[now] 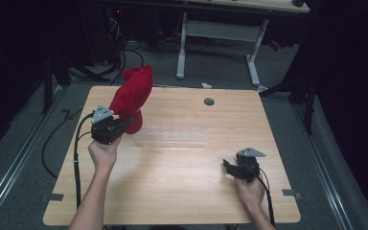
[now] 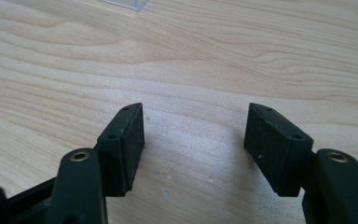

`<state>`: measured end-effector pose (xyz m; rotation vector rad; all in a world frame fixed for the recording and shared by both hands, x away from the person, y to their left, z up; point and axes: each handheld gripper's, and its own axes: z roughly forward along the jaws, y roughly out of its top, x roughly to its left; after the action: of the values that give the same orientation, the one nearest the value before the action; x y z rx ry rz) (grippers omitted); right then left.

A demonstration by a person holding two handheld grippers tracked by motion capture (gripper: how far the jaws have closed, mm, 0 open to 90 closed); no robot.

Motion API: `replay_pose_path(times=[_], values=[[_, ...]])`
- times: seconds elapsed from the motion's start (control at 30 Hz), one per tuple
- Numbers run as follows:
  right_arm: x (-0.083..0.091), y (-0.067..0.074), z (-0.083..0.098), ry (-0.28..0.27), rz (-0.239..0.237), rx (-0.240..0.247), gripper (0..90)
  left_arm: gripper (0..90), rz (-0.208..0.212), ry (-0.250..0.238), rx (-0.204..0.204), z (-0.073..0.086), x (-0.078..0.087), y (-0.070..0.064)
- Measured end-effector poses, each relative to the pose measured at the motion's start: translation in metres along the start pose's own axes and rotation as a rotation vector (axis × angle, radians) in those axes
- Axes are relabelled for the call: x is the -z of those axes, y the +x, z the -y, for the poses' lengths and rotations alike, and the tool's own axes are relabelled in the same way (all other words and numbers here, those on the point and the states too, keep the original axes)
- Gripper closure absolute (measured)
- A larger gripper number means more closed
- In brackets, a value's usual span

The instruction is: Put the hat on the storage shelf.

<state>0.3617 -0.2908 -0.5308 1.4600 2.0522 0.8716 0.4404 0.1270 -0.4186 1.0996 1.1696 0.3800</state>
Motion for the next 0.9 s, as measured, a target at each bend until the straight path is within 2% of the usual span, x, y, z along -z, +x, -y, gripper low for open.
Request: replay_pose_path(times=[0.1, 0.27, 0.47, 0.67, 0.9], values=[[0.000, 0.000, 0.000, 0.000, 0.000, 0.002, 38.0, 84.8, -0.014, 0.012, -0.014, 0.004, -0.004, 0.003], [0.000, 0.000, 0.000, 0.001, -0.001, 0.001, 37.8, 84.8, -0.017, 0.006, -0.005, 0.005, -0.008, 0.005], [0.000, 0.000, 0.000, 0.001, 0.000, 0.002, 37.7, 84.8, -0.029, 0.009, -0.013, 0.009, -0.013, 0.007], [0.000, 0.000, 0.000, -0.001, 0.000, 0.004, 37.6, 84.8, -0.035, 0.017, -0.034, 0.015, -0.017, 0.008], [0.000, 0.000, 0.000, 0.000, -0.001, 0.004, 37.4, 84.7, -0.059, 0.017, -0.005, 0.025, -0.019, 0.017]])
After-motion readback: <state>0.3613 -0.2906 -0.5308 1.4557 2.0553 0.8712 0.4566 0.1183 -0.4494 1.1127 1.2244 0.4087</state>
